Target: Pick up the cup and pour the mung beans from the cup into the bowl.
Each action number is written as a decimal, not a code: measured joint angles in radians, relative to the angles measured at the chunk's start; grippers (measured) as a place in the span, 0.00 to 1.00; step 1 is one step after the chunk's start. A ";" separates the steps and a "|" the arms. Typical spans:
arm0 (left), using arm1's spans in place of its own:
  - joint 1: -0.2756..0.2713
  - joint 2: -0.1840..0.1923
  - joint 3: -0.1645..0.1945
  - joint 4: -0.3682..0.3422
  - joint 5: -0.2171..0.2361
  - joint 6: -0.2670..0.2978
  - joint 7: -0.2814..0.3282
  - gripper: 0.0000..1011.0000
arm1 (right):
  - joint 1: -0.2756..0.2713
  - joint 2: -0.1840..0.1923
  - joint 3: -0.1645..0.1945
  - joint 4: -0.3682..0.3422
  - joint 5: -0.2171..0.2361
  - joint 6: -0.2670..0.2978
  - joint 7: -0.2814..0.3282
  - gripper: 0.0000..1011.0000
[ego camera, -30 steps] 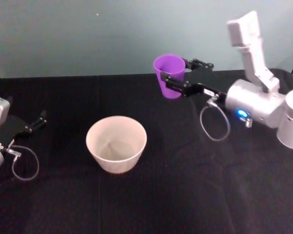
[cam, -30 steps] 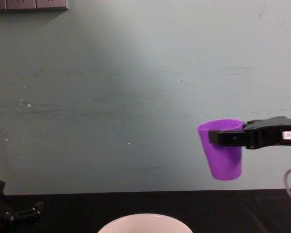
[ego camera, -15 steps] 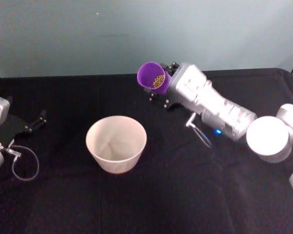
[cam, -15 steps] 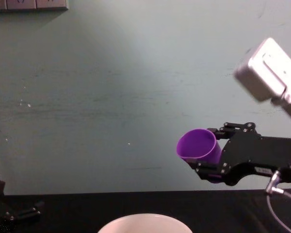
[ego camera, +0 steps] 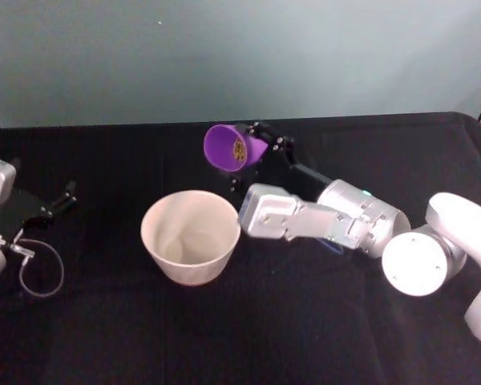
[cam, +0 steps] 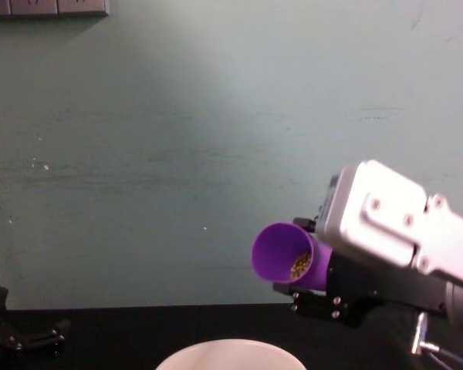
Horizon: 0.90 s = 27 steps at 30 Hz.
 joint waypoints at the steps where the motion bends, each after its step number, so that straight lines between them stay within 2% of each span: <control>1: 0.000 0.000 0.000 0.000 0.000 0.000 0.000 0.99 | 0.001 0.001 -0.004 0.000 -0.011 -0.001 0.000 0.71; 2: 0.000 0.000 0.000 0.000 0.000 0.000 0.000 0.99 | 0.002 0.004 -0.012 -0.002 -0.035 -0.004 0.000 0.71; 12: 0.000 0.000 0.000 0.000 0.000 0.000 0.000 0.99 | 0.009 0.020 -0.049 -0.013 -0.165 -0.011 0.003 0.71; 13: 0.000 0.000 0.000 0.000 0.000 0.000 0.000 0.99 | 0.012 0.025 -0.059 -0.015 -0.202 -0.011 0.001 0.71; 16: 0.000 0.000 0.000 0.000 0.000 0.000 0.000 0.99 | 0.015 0.030 -0.075 -0.019 -0.260 -0.011 -0.007 0.71; 19: 0.000 0.000 0.000 0.000 0.000 0.000 0.000 0.99 | 0.015 0.034 -0.083 -0.025 -0.301 -0.010 -0.014 0.71; 27: 0.000 0.000 0.000 0.000 0.000 0.000 0.000 0.99 | 0.014 0.039 -0.088 -0.029 -0.374 -0.008 -0.026 0.71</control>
